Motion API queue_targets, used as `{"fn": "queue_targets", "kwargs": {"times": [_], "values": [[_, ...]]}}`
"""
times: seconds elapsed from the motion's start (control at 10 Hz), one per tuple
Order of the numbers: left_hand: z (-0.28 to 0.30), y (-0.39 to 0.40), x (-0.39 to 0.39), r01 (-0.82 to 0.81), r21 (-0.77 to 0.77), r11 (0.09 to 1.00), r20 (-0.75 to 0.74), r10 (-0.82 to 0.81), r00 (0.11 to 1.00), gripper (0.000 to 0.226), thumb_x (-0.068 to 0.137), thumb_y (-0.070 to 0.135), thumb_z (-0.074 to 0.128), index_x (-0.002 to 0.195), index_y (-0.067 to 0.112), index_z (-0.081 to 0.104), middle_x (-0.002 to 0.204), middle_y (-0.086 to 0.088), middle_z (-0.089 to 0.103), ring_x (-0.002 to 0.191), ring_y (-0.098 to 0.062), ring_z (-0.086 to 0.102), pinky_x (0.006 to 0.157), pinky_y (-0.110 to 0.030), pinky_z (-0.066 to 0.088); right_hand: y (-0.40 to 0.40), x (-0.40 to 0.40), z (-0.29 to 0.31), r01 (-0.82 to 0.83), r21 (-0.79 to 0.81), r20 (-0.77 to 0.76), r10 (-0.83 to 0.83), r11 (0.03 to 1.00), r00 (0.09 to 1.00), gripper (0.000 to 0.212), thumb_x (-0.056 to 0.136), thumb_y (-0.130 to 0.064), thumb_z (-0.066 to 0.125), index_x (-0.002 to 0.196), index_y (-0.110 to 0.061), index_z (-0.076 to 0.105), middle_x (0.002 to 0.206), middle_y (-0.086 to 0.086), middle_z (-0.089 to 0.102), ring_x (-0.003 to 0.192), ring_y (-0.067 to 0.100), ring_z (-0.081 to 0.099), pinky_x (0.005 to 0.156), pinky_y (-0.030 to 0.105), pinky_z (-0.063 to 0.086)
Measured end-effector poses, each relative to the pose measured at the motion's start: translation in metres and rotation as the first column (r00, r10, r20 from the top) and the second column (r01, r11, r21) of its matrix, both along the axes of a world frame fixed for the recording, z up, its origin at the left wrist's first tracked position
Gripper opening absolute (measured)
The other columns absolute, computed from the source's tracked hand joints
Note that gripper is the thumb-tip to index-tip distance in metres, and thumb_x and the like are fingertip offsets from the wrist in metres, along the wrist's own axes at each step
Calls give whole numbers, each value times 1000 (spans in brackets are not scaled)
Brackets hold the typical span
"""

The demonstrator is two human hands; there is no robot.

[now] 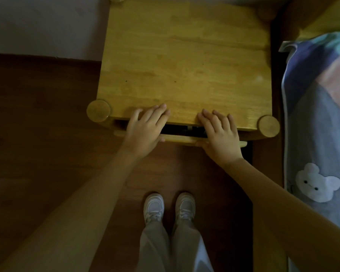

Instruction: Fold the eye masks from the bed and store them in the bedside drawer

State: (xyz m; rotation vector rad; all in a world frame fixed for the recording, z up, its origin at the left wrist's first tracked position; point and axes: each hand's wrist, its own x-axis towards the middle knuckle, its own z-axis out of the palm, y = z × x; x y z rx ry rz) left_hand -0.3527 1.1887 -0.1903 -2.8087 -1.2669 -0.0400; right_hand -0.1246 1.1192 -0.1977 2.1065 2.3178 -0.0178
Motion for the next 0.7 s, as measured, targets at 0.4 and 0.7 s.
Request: {"fn": "queue_targets", "kwargs": {"times": [0.4, 0.7], "values": [[-18, 28, 15, 174, 334, 926, -76, -157, 985, 34, 73, 20, 72, 97, 15, 49, 99, -2, 55, 85, -19, 53, 73, -34, 37, 30, 0, -14, -103, 426, 170, 32, 899, 985, 11, 81, -11, 62, 85, -12, 51, 84, 7, 62, 71, 28, 58, 75, 39, 49], [69, 37, 24, -18, -238, 971, -143, -17, 990, 53, 85, 48, 59, 129, 20, 47, 136, 1, 47, 124, -19, 46, 99, -38, 32, 50, -15, 78, 116, -431, -250, -242, 895, 938, 68, 78, -53, 65, 132, -19, 42, 135, 4, 42, 125, 27, 39, 102, 46, 35]]}}
